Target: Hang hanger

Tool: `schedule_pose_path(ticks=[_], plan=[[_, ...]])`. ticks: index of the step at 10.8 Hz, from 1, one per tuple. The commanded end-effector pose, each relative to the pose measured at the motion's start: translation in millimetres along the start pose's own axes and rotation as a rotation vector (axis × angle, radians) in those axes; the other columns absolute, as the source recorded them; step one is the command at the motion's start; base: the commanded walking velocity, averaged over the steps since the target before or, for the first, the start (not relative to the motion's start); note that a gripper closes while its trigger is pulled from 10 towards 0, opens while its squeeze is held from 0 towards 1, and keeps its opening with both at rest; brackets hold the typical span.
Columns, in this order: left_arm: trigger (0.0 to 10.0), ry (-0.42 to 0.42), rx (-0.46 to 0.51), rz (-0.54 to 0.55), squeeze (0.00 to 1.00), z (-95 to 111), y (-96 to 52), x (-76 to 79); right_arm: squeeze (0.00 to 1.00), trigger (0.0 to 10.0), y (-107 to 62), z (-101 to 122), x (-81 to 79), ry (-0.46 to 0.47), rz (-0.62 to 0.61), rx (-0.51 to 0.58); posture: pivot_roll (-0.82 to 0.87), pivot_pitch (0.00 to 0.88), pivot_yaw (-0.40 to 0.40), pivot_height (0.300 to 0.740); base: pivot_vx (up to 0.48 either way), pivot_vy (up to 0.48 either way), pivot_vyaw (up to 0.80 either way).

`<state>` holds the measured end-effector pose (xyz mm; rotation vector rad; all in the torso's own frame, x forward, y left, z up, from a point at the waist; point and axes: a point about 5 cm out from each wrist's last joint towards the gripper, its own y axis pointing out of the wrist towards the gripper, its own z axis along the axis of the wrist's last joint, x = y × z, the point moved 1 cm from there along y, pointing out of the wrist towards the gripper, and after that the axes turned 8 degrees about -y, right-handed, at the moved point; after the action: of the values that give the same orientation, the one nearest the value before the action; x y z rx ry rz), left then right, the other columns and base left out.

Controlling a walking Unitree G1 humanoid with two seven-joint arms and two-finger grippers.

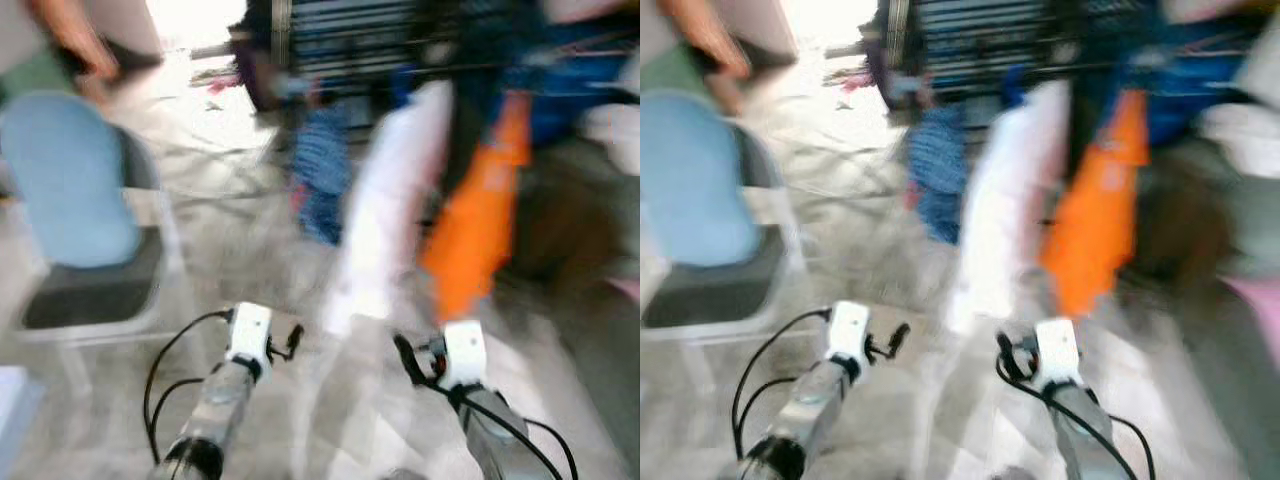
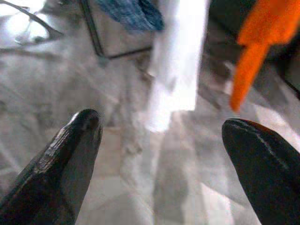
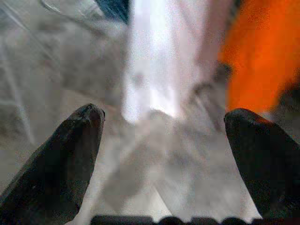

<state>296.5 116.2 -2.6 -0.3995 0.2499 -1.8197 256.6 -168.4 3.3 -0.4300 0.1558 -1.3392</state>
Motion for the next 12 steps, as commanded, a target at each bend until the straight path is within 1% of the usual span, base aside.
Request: schedule_pose_path(ticks=[1,2,3,4,5,6,7,8,9,10,11,12], plan=[[10.0,0.0,-0.085,0.069,0.0,-17,-8.5,-18.1,0.0,10.0,5.7,-3,-7.8,0.011,0.026,-0.007,-0.14,0.039,0.04,0.74,0.0,0.0,0.0],[10.0,0.011,-0.191,0.107,0.0,-38,-16.6,-23.0,0.0,10.0,9.2,-22,-3.1,0.131,0.003,-0.091,-0.13,0.028,0.034,0.74,0.0,0.0,0.0],[10.0,-0.129,-0.307,0.214,0.0,-60,-28.2,-34.0,0.0,10.0,9.6,-38,5.5,0.278,-0.059,-0.164,-0.12,0.018,0.031,0.74,0.0,0.0,0.0],[10.0,-0.122,-0.333,0.241,0.0,-66,-33.1,-38.7,0.0,10.0,8.6,-44,7.7,0.274,-0.072,-0.193,-0.12,0.012,0.027,0.74,0.0,0.0,0.0],[10.0,-0.108,-0.434,0.272,0.0,-85,-45.9,-43.0,0.0,10.0,5.0,-61,1.0,0.222,-0.045,-0.277,-0.12,0.003,0.026,0.74,0.0,0.0,0.0],[10.0,-0.081,-0.5,0.27,0.0,-97,-53.9,-43.2,0.0,10.0,1.9,-70,-5.3,0.227,-0.032,-0.329,-0.12,0.001,0.026,0.74,0.0,0.0,0.8],[10.0,-0.068,-0.527,0.267,0.0,-100,-56.9,-44.4,0.0,10.0,0.9,-74,-9.1,0.218,-0.017,-0.359,-0.13,0.0,0.025,0.74,0.0,0.0,0.8],[10.0,-0.055,-0.544,0.266,0.0,-101,-59.2,-47.9,0.0,10.0,0.8,-77,-13.4,0.231,-0.006,-0.383,-0.14,0.0,0.031,0.74,0.0,0.0,0.8],[10.0,-0.072,-0.551,0.269,0.0,-102,-59.6,-49.0,0.0,10.0,1.9,-78,-20.3,0.211,0.014,-0.402,-0.15,0.0,0.038,0.74,0.0,0.0,0.8],[10.0,-0.078,-0.553,0.249,0.0,-101,-58.1,-45.5,0.0,10.0,0.7,-81,-30.8,0.204,0.027,-0.429,-0.15,0.0,0.043,0.74,0.0,0.0,0.8],[10.0,-0.076,-0.55,0.243,0.0,-100,-56.3,-43.2,0.0,10.0,0.1,-83,-37.7,0.23,0.03,-0.44,-0.15,0.0,0.041,0.74,0.0,0.0,0.8],[10.0,-0.072,-0.55,0.24,0.0,-102,-56.7,-40.5,0.0,10.0,1.5,-82,-39.0,0.245,0.016,-0.44,-0.16,0.0,0.043,0.74,0.0,0.0,0.8]])
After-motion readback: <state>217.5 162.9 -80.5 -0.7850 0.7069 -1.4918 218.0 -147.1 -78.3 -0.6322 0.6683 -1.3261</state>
